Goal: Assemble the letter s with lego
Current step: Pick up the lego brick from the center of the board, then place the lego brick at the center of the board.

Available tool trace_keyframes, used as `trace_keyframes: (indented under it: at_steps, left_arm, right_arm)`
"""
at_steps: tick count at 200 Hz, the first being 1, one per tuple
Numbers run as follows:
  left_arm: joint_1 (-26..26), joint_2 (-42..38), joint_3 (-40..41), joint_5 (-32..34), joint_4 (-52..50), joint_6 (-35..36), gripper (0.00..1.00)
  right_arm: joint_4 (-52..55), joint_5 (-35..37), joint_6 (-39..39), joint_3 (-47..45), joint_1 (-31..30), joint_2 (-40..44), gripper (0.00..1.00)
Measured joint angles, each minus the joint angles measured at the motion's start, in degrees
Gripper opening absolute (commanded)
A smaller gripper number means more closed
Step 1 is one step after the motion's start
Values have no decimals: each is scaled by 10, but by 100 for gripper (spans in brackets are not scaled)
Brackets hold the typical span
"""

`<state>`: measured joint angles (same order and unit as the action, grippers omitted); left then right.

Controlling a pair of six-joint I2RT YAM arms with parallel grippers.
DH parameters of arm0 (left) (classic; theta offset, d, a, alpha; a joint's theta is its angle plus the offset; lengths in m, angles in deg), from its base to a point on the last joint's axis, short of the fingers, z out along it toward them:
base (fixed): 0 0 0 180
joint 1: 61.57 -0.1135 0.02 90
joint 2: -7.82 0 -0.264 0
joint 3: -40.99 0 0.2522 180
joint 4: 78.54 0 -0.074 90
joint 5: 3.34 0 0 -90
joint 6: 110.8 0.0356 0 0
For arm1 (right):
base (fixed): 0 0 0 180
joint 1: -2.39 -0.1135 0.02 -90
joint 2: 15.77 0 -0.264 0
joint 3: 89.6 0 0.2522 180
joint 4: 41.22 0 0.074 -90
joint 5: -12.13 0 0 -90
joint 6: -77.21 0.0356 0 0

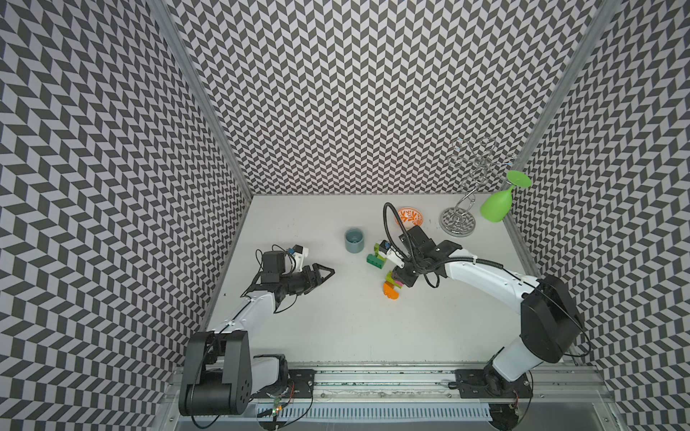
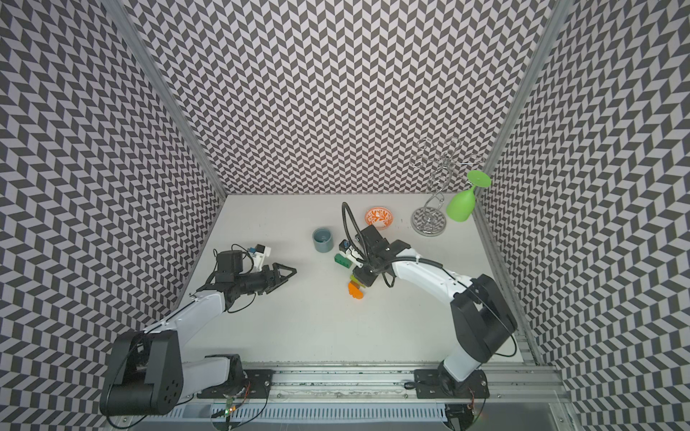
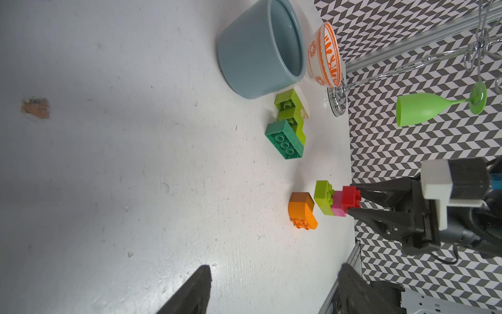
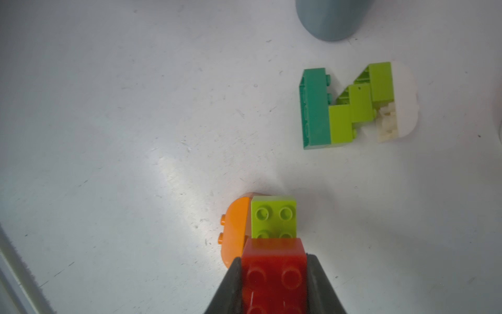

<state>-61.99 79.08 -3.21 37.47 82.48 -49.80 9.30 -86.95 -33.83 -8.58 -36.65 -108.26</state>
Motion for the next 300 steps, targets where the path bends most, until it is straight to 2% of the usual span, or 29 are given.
trace_keyframes:
  at_steps: [53,89,119,160,174,198,251,300]
  left_arm:
    - [0,0,0,0,0,0,75]
    - [-2,0,0,0,0,0,75]
    - [-5,0,0,-2,1,0,76]
    - [-7,0,0,-3,3,0,76]
    - [-7,0,0,-3,4,0,77]
    - [-7,0,0,-5,5,0,77]
    - [-8,0,0,-6,5,0,76]
    - [-9,0,0,-7,5,0,76]
  right_arm:
    - [4,-42,-40,8,-100,-11,15]
    - [-9,-48,-58,17,-123,-64,25]
    - [-13,-42,-66,17,-129,-87,40]
    - [-18,-24,-68,20,-135,-90,67]
    - [-19,-13,-69,21,-136,-89,72]
    - [-20,15,-58,19,-135,-66,73]
    - [-82,49,30,-47,-83,75,67]
    - [-145,53,122,-170,-74,82,70]
